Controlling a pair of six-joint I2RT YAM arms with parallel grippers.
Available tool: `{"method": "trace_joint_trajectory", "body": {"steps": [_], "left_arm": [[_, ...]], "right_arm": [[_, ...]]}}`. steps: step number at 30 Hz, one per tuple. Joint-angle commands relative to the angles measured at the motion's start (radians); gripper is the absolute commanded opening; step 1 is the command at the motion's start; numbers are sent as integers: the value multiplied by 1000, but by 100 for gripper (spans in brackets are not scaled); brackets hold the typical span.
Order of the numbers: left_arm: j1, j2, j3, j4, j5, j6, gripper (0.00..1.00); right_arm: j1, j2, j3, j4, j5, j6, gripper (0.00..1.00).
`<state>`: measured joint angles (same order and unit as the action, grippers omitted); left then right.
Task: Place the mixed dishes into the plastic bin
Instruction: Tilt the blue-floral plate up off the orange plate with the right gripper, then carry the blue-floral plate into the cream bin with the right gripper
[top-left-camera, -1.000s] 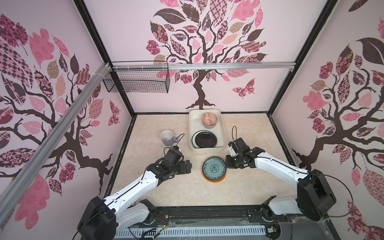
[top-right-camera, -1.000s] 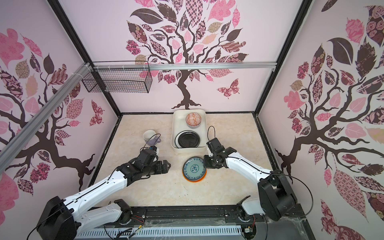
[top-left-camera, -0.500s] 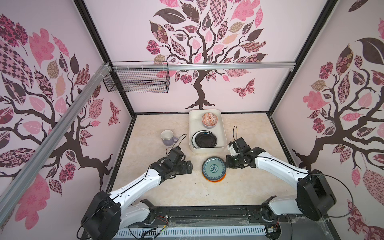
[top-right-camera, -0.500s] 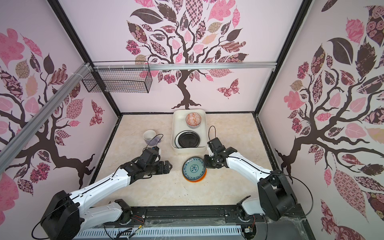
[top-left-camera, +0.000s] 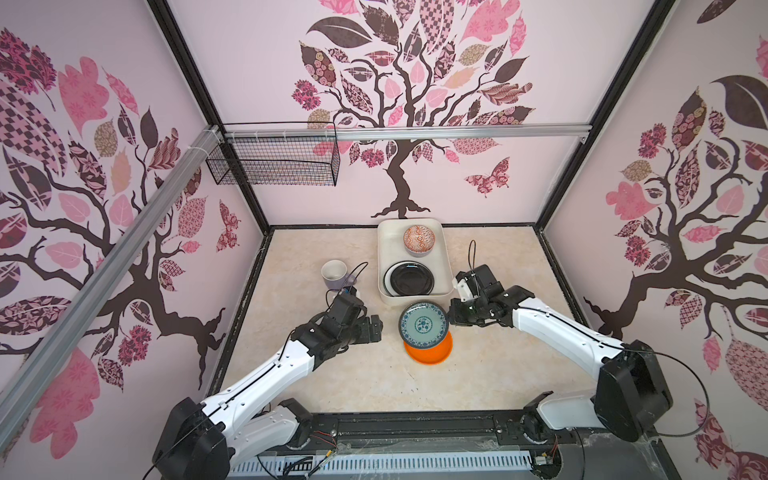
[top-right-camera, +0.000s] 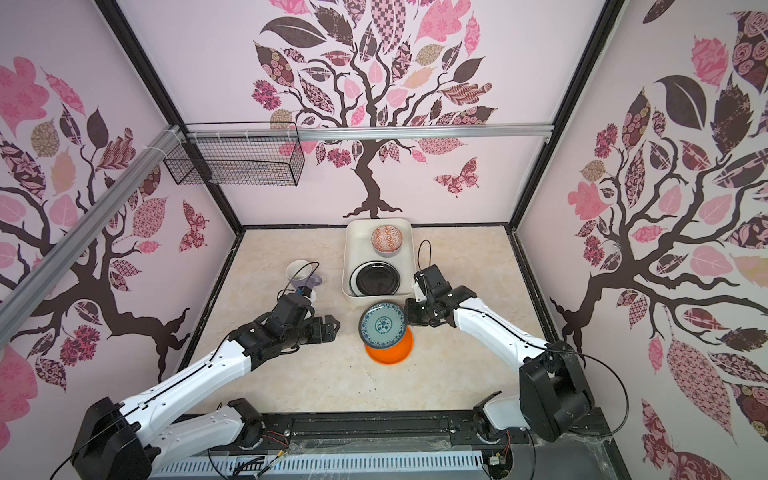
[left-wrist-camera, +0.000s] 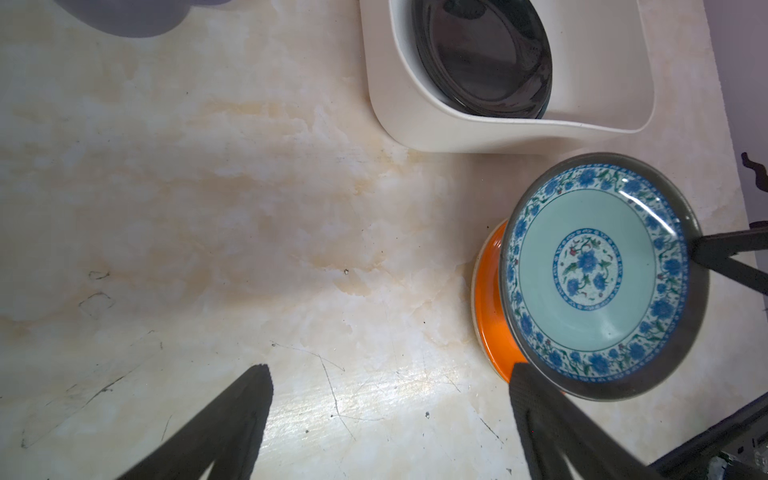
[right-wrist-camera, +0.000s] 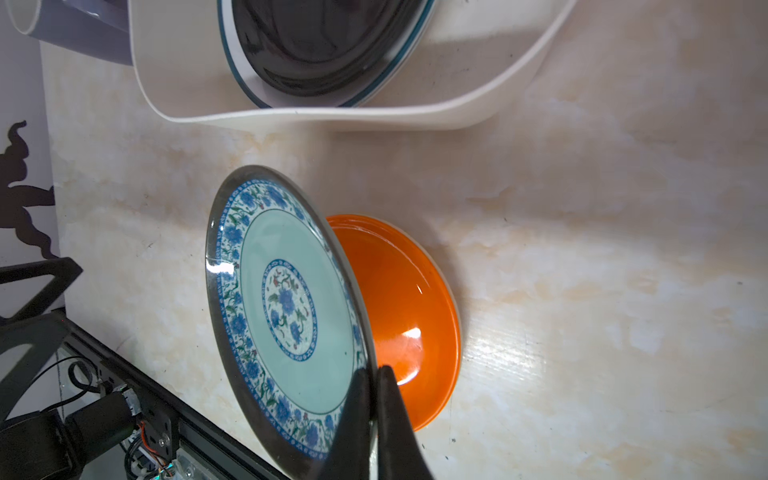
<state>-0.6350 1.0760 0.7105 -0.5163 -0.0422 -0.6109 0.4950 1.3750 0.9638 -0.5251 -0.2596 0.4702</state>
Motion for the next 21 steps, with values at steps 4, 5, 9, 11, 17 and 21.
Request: {"method": "trace_joint_trajectory", "body": {"steps": [4, 5, 9, 11, 17, 21], "left_arm": [[8, -38, 66, -37, -25, 27, 98], [10, -41, 69, -41, -26, 30, 98], [25, -52, 88, -68, -25, 50, 98], [37, -59, 97, -80, -23, 60, 98], [91, -90, 101, -86, 22, 77, 98], [110, -97, 105, -84, 37, 80, 98]], "right_arm": [[-15, -19, 97, -16, -4, 1, 0], [-20, -12, 108, -13, -5, 1, 0], [-34, 36, 166, -4, 8, -2, 0], [-40, 68, 202, 0, 14, -6, 0], [-68, 205, 330, 9, 3, -12, 0], [-93, 311, 411, 21, -6, -16, 0]]}}
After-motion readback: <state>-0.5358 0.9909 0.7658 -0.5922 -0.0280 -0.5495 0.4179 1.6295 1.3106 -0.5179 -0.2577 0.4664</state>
